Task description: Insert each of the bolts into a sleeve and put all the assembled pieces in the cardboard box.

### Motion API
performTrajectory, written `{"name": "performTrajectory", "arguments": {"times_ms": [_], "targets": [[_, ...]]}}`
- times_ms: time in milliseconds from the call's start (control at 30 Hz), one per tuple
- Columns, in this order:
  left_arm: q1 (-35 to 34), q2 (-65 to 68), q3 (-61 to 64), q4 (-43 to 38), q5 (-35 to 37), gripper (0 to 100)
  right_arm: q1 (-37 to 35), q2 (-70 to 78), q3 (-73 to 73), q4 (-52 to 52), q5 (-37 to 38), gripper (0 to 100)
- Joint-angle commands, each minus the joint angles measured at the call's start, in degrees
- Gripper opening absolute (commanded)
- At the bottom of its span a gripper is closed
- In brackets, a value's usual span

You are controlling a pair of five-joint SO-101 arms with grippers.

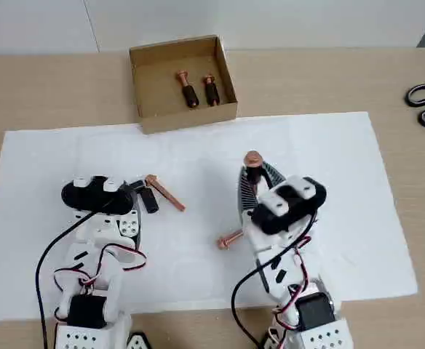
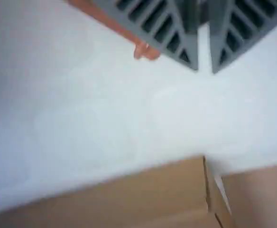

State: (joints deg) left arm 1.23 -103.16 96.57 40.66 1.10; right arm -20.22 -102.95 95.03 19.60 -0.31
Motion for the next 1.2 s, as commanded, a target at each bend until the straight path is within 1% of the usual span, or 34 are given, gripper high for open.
{"name": "performTrajectory", "arguments": {"times_ms": [0,133,400,567,667,900,1033,1100,1167], "targets": [[0.2,-0.6,-0.3,4.5,-0.1,1,0.9,-0.3,-8.2,4.4,-3.0,0.4],[0.2,-0.8,-0.3,10.3,-0.1,1,1.2,-0.3,-10.6,9.6,-2.9,0.4],[0.1,-0.8,-0.3,10.3,-0.1,1,1.2,-0.3,-12.1,9.7,-2.8,0.4],[0.1,-0.8,-0.3,10.3,-0.1,1,1.2,3.4,-17.2,10.1,-1.7,0.4],[0.1,-0.8,-0.3,10.3,-0.1,1,1.2,11.3,-23.2,10.1,-1.7,0.4],[-0.2,-0.8,-0.3,10.3,-0.1,1,1.2,36.4,-36.0,9.4,-1.7,0.4],[-0.5,-0.8,-0.3,10.5,-0.1,1,1.2,48.7,-41.6,4.4,-1.7,0.4],[-3.3,-0.8,-0.3,10.5,-0.1,1,1.2,54.9,-44.8,2.0,-1.7,0.4],[-8.0,-0.8,-0.3,10.5,0.0,1,1.3,61.4,-49.1,0.5,-1.7,0.4]]}}
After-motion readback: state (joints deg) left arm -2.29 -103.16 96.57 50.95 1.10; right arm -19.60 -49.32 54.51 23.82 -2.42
